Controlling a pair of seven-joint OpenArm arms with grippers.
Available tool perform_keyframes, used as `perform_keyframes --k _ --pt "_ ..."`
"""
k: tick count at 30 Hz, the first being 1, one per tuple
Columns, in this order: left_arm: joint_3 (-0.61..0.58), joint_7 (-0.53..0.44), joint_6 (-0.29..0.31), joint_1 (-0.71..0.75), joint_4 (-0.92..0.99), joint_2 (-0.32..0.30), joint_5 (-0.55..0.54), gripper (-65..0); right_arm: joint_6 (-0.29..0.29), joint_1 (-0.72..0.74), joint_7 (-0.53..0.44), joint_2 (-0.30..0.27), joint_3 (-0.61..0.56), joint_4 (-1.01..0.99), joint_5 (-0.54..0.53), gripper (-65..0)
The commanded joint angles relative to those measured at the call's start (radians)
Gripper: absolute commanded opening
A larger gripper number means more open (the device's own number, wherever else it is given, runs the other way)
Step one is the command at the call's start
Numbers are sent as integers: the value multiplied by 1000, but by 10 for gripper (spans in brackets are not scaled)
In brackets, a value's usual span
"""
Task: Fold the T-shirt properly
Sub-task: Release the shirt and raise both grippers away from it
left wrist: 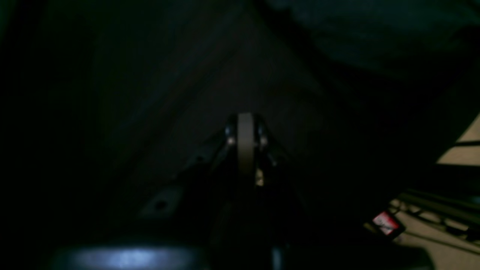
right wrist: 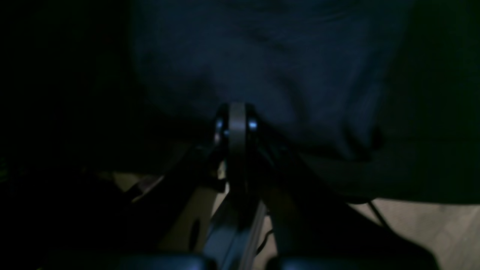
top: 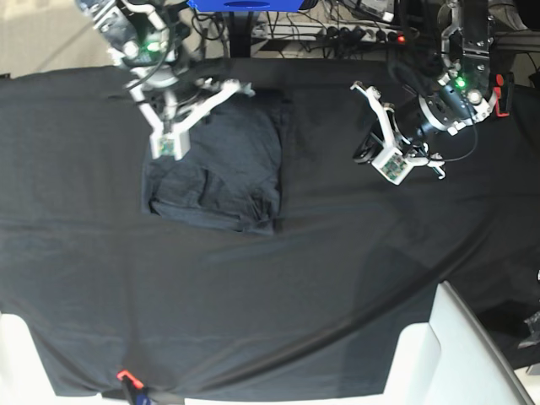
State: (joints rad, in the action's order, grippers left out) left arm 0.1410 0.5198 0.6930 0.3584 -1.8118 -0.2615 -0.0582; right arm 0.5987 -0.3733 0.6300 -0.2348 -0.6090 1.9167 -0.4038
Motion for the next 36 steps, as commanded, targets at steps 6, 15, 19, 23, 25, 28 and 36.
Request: perform_keyframes --k 6,15,19,23,25,28,36 --pt "-119 -23 5 -12 -15 83 14 -650 5 10 -17 -11 11 13 10 -650" --pt "-274 -36 5 -95 149 216 133 -650 4 4 -17 -10 96 -43 9 -650" --pt "-274 -53 5 -123 225 222 93 -650 4 7 -51 -7 94 -110 6 -650" --pt "-274 -114 5 -126 298 219 82 -650 4 4 -103 -7 93 -179 4 -650" --pt "-275 -119 5 -127 347 218 82 -650 4 4 -106 -7 94 -210 4 -650" --pt "-275 -125 5 -127 403 201 79 -650 4 4 -108 8 96 -231 9 -650" --pt "-268 -218 5 -127 467 166 76 -650 4 4 -108 13 93 -256 9 -650"
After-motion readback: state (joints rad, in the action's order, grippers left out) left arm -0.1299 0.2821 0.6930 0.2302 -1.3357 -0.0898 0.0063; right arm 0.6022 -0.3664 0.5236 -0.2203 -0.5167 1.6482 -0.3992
